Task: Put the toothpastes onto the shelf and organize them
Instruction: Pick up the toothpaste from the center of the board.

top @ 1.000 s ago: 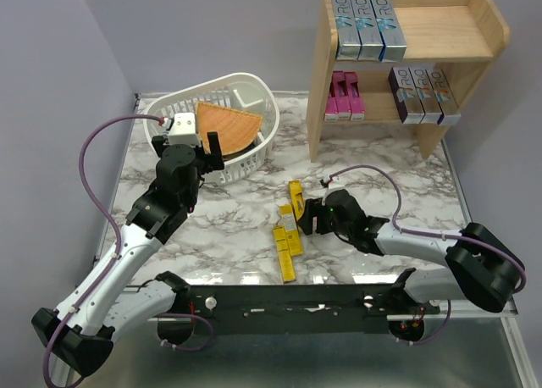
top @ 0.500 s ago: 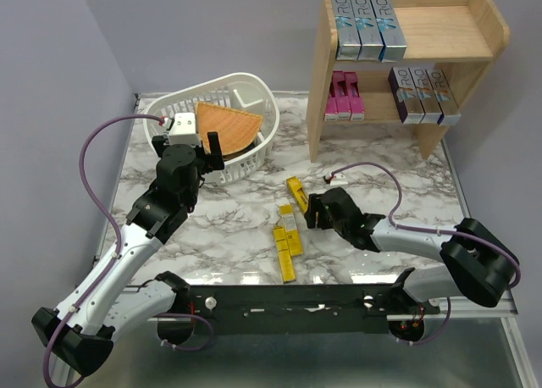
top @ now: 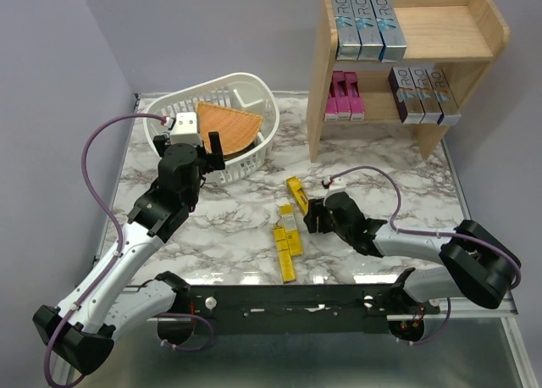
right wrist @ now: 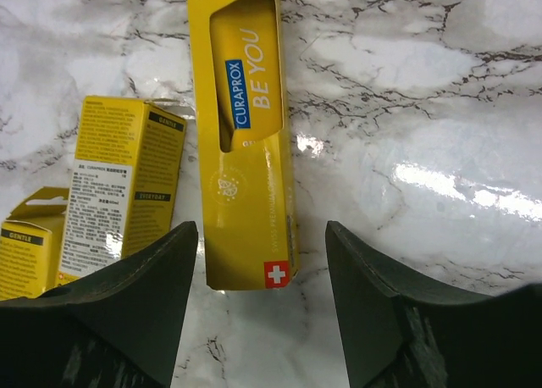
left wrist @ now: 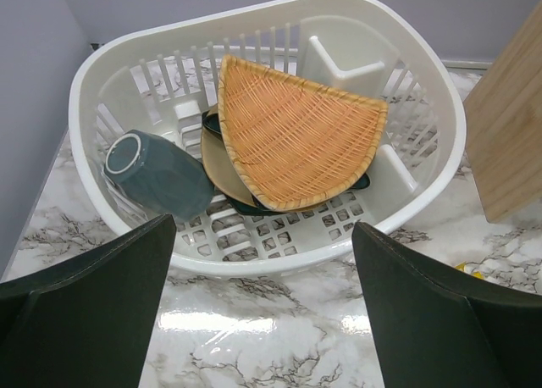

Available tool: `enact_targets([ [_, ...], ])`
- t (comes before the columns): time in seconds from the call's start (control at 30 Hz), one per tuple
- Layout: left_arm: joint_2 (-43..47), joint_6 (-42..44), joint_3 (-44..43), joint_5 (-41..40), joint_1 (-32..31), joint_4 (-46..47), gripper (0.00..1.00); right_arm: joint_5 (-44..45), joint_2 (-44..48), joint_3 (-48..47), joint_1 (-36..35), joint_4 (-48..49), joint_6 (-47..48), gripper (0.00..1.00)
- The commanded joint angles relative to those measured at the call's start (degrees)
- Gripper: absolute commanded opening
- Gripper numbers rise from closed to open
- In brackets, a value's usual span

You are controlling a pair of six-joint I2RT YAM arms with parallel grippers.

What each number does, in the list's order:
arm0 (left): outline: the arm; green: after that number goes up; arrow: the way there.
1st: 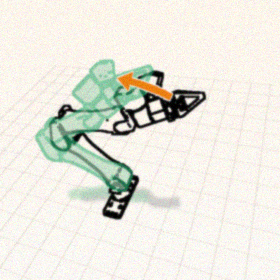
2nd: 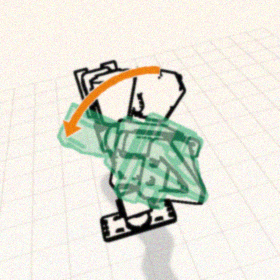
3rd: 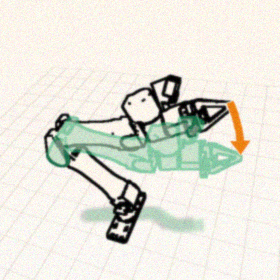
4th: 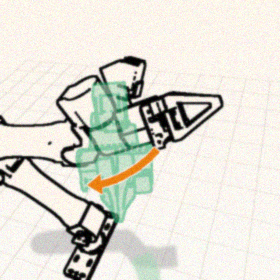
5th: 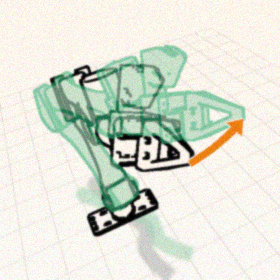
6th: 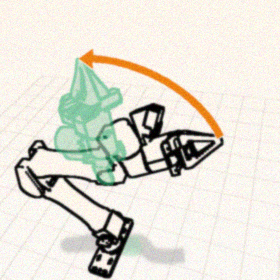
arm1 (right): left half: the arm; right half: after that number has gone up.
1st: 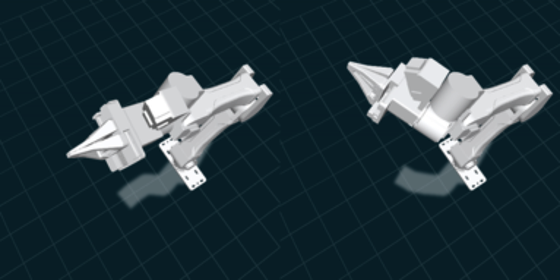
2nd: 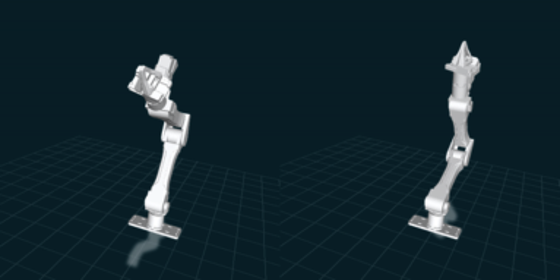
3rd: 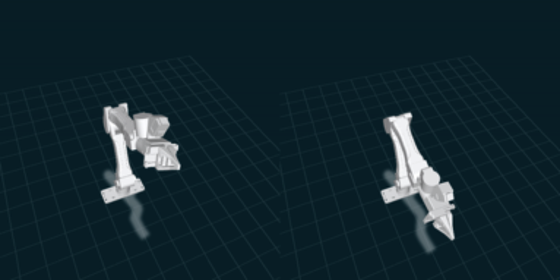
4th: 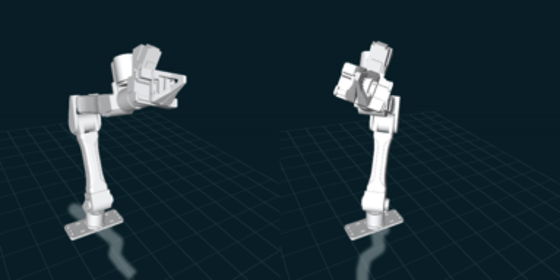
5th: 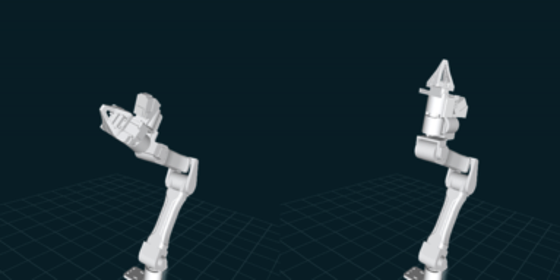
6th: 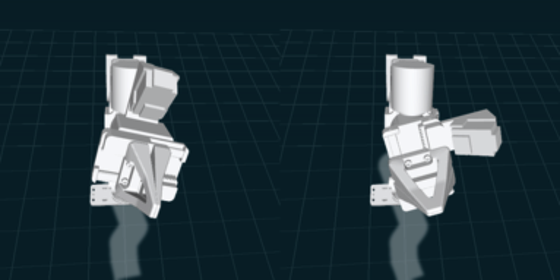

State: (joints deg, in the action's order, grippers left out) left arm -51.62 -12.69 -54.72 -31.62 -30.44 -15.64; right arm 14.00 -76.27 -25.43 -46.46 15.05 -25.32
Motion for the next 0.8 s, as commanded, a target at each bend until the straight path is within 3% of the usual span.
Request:
enact_targets([
  [0.0, -0.2, 0.3, 0.4, 0.6, 0.4, 0.5, 0.99, -1.6, -1.3, 2.2, -0.3, 4.4, 1.6, 0.68],
  [0.47, 0.0, 0.6, 0.5, 0.2, 0.4, 0.8, 0.99, 2.3, -5.1, 2.1, -4.3, 6.5, 3.3, 0.61],
  [0.77, 1.3, 0.6, 0.6, -0.3, 0.4, 0.9, 0.99, 6.8, -0.2, 2.5, -5.2, 3.3, 3.4, 0.48],
])
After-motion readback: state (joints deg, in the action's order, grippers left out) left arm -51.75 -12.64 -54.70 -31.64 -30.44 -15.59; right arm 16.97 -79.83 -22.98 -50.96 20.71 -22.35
